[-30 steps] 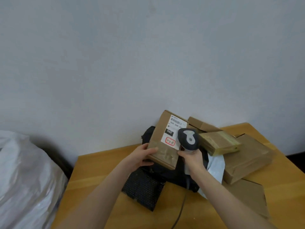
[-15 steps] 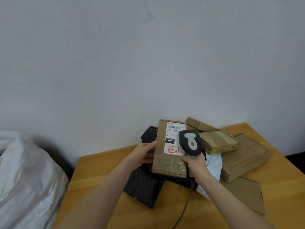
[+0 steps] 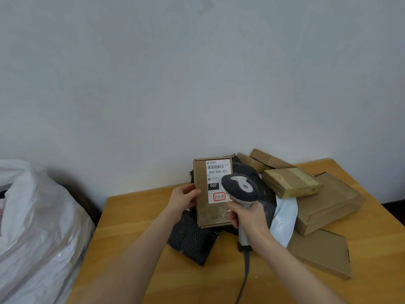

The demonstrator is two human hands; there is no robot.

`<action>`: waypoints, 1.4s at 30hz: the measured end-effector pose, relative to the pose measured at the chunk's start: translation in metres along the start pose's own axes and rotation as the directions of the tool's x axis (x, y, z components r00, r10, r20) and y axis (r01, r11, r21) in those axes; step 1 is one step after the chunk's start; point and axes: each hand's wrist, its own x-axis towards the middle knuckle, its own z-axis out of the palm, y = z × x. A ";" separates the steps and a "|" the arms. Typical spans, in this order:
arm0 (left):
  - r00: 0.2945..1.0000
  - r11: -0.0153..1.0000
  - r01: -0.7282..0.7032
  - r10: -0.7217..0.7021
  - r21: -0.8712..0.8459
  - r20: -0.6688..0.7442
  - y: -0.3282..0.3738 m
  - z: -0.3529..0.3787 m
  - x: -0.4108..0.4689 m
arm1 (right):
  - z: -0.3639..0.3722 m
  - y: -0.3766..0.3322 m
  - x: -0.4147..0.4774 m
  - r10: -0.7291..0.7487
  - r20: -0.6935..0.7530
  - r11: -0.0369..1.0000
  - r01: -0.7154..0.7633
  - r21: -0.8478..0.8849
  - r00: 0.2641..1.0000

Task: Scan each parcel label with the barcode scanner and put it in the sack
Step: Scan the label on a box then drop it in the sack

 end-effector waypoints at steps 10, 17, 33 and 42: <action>0.998 1.000 0.018 -0.017 0.010 -0.057 -0.015 -0.012 -0.010 | 0.014 0.000 -0.032 0.016 0.060 0.992 -0.008 -0.125 0.998; 0.996 0.999 0.029 -0.026 0.031 -0.082 -0.021 -0.016 -0.024 | 0.009 -0.001 -0.045 0.028 0.081 0.987 -0.015 -0.161 0.996; 0.987 0.999 0.026 -0.022 0.023 -0.160 -0.029 -0.016 -0.065 | -0.007 0.005 -0.079 0.025 0.151 0.989 -0.002 -0.149 0.988; 0.983 1.000 0.018 -0.016 0.010 -0.185 -0.035 -0.048 -0.077 | 0.021 0.007 -0.093 0.028 0.208 0.987 0.006 -0.162 0.978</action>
